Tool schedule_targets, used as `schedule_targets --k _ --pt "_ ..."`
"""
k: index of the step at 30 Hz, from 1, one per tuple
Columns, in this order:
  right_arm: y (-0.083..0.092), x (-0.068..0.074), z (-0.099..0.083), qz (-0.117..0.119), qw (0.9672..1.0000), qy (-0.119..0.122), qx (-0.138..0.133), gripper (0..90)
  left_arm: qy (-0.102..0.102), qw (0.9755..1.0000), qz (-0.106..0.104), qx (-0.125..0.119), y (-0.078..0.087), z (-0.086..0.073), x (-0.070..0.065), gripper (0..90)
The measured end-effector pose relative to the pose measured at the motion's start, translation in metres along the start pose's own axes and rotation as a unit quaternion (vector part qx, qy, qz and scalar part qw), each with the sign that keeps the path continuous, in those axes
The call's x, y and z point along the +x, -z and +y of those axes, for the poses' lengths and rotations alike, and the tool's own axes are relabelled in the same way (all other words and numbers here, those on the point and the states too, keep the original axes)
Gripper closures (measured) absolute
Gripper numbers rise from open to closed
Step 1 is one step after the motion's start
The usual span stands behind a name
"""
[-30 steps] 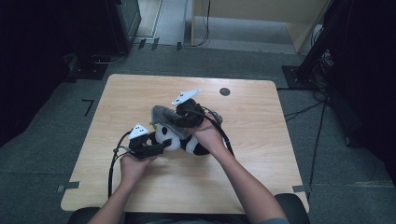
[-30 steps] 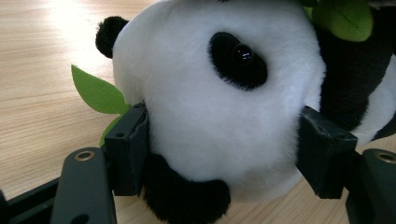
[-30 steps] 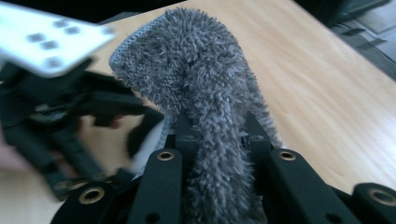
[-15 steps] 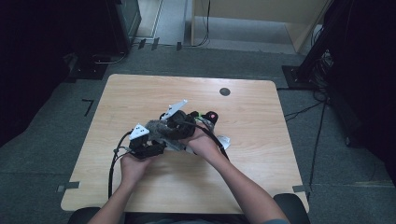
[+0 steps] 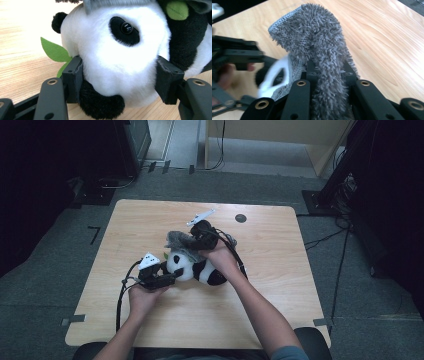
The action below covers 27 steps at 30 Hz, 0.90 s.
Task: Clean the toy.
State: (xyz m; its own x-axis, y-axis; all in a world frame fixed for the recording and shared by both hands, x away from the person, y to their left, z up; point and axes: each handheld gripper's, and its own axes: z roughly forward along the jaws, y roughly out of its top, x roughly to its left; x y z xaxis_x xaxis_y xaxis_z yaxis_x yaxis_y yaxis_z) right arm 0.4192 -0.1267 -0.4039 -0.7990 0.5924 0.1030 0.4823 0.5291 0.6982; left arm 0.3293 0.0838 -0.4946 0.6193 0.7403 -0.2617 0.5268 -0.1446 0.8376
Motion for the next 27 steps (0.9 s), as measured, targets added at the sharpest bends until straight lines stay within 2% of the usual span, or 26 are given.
schedule_targets --k 3,7,11,13,15,18,22,27 --pt "-0.002 -0.014 -0.002 -0.027 0.9996 -0.007 0.010 75.8 0.000 1.0000 -0.001 0.000 0.000 0.000 0.000 34.5" --pt "-0.003 -0.033 -0.008 -0.003 0.9988 -0.049 0.008 76.0 0.000 1.0000 -0.002 -0.002 0.000 0.000 0.000 34.3" --pt "-0.002 -0.035 -0.008 -0.030 0.9989 -0.034 0.014 75.4 0.004 1.0000 -0.003 -0.005 0.000 0.000 0.000 34.1" --pt "-0.001 -0.035 -0.007 -0.041 0.9984 -0.036 0.013 75.2 0.007 1.0000 -0.004 -0.004 0.000 0.000 0.000 33.2" --pt "0.001 -0.031 -0.006 -0.039 0.9985 -0.037 0.010 75.4 0.003 1.0000 -0.006 -0.003 0.000 0.000 0.001 31.8" --pt "0.008 -0.023 -0.004 -0.039 0.9989 -0.025 0.000 75.5 -0.003 1.0000 -0.007 -0.003 0.000 -0.001 0.001 30.9" --pt "0.030 -0.009 -0.003 -0.033 0.9989 -0.010 -0.033 75.5 -0.002 1.0000 -0.008 -0.004 0.000 -0.001 0.002 29.7" --pt "0.057 0.009 -0.012 -0.025 0.9980 0.010 -0.057 75.3 0.000 0.9999 -0.009 -0.010 0.000 0.000 0.002 27.6"
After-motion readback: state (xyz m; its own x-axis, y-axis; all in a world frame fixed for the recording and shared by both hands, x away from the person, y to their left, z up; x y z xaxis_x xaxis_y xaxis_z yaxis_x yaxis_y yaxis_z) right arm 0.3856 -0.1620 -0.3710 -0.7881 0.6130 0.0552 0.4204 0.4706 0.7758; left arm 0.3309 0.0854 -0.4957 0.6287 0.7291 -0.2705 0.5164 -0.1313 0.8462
